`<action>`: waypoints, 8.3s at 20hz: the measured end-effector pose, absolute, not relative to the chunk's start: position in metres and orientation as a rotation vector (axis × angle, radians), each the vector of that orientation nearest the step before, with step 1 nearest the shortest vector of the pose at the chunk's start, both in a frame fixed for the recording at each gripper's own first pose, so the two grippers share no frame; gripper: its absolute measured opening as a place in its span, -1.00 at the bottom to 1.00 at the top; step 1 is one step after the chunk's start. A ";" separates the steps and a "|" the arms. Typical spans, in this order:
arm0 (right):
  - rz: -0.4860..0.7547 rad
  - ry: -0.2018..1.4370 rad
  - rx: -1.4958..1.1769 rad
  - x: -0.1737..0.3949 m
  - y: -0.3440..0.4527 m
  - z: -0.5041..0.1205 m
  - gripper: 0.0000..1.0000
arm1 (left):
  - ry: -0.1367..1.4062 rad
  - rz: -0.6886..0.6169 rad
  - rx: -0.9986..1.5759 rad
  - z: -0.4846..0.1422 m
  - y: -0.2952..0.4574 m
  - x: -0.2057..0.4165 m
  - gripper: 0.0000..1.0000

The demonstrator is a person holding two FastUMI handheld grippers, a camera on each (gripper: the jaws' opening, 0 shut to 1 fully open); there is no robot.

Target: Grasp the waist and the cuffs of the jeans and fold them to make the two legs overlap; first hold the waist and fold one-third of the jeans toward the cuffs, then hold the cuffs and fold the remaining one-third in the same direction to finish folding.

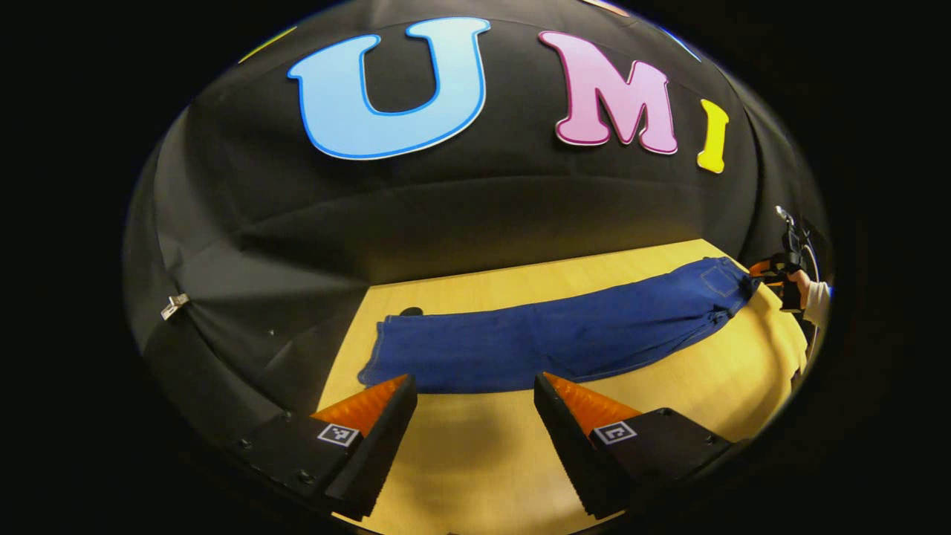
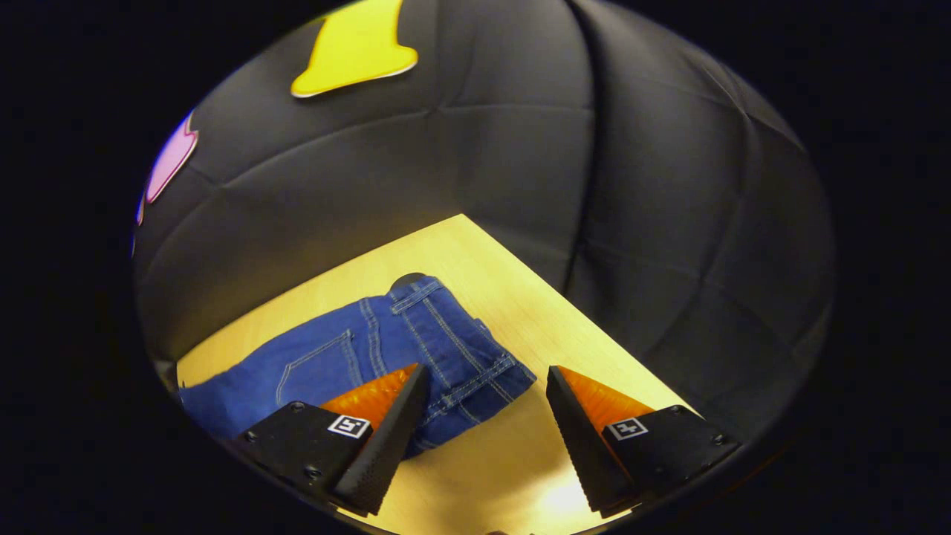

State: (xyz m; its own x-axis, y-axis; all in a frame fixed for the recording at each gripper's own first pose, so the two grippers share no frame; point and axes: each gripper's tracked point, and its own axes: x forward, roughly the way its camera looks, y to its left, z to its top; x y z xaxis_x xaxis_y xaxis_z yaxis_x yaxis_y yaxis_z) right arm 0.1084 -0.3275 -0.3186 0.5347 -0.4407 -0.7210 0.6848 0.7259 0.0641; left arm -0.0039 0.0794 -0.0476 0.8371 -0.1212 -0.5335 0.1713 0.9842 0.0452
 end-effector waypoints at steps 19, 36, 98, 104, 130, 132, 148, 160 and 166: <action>-0.590 0.659 0.312 0.121 -0.316 -0.309 -0.87 | 0.628 -0.159 -0.130 -0.096 0.037 -0.020 0.99; -0.072 0.281 0.054 0.208 -0.092 -0.070 -0.89 | 0.546 -0.082 0.003 -0.106 0.060 -0.025 0.94; -0.145 0.529 0.223 0.067 -0.082 -0.163 0.93 | 0.378 0.160 -0.462 -0.070 0.155 0.178 -0.80; -0.238 0.502 0.212 0.039 -0.134 -0.124 0.93 | 0.267 0.002 -0.309 0.044 0.041 0.160 -0.88; -0.434 0.543 0.329 -0.080 -0.199 -0.103 0.93 | 0.615 -0.467 -0.244 -0.061 -0.339 0.108 0.73; -0.412 0.540 0.316 -0.081 -0.190 -0.094 0.93 | 0.587 -0.438 -0.207 -0.058 -0.314 0.101 0.94; -0.241 0.343 0.129 -0.125 -0.010 0.033 0.93 | 0.195 -0.219 -0.142 0.097 -0.052 -0.149 0.94; -0.081 0.355 0.082 -0.188 0.093 0.021 0.96 | 0.187 -0.109 -0.231 0.081 -0.033 -0.250 0.94; -0.156 0.222 0.039 -0.185 0.055 0.070 0.94 | 0.212 -0.119 -0.217 0.074 -0.028 -0.253 0.94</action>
